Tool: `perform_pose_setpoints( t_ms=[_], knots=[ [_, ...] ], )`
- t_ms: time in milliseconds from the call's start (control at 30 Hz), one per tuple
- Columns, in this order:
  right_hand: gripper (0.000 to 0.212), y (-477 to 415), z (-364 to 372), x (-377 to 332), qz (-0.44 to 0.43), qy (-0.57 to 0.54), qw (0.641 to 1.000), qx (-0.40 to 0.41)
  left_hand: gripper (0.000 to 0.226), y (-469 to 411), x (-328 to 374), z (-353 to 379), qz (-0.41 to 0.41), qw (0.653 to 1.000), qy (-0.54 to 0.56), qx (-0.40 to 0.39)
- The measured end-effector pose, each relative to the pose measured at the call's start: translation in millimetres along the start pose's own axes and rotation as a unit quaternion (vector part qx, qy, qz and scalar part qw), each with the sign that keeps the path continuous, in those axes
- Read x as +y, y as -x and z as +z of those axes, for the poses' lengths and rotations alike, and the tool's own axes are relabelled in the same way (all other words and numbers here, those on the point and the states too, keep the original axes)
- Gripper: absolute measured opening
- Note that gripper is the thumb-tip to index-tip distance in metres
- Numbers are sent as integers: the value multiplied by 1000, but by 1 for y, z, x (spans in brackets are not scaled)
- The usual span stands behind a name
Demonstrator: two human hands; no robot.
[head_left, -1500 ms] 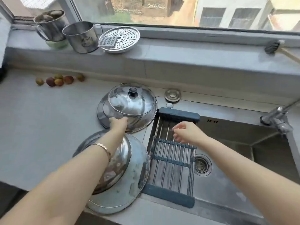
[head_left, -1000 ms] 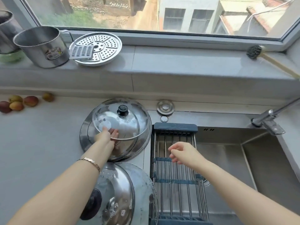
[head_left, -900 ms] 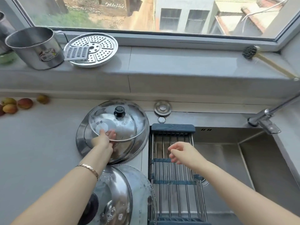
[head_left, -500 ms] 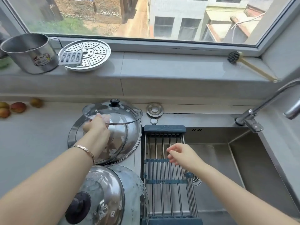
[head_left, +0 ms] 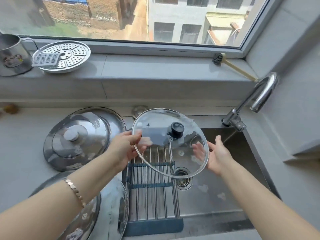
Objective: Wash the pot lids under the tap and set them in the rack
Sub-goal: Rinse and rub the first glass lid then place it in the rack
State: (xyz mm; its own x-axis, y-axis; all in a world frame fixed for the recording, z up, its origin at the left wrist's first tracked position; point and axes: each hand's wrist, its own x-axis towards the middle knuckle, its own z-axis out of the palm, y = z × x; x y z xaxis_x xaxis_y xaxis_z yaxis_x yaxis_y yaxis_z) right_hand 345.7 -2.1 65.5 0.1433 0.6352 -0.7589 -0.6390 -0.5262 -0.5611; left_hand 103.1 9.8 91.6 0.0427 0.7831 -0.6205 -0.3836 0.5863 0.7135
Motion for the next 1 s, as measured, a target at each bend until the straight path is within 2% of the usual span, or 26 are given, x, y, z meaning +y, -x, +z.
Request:
perform_pose_setpoints(
  t_ms=[67, 133, 267, 367, 500, 600, 767, 1000],
  knots=[
    [48, -3, -22, 4, -19, 56, 995, 75, 7, 6, -17, 19, -34, 999, -25, -15],
    [43, -9, -48, 3, -40, 93, 988, 113, 14, 8, -38, 45, -68, 998, -14, -5],
    [36, -27, -97, -16, -71, 127, 986, 86, 43, 2, -72, 97, -91, 994, 30, 57],
    [31, -45, -131, -44, -70, 191, 978, 50, 47, -4, -95, 133, -56, 991, 8, 122],
    [44, -86, -155, -93, -83, 354, 931, 35, 48, -12, -113, 170, 5, 981, -2, 193],
    [52, -117, -150, -128, -93, 407, 908, 40, 49, -13, -120, 183, 32, 971, 12, 237],
    [53, -148, -125, -154, -48, 464, 883, 45, 49, -12, -124, 199, 50, 962, 39, 267],
    [31, -166, -128, -155, 10, 450, 891, 58, 48, -20, -125, 214, 48, 965, 42, 256]
  ],
)
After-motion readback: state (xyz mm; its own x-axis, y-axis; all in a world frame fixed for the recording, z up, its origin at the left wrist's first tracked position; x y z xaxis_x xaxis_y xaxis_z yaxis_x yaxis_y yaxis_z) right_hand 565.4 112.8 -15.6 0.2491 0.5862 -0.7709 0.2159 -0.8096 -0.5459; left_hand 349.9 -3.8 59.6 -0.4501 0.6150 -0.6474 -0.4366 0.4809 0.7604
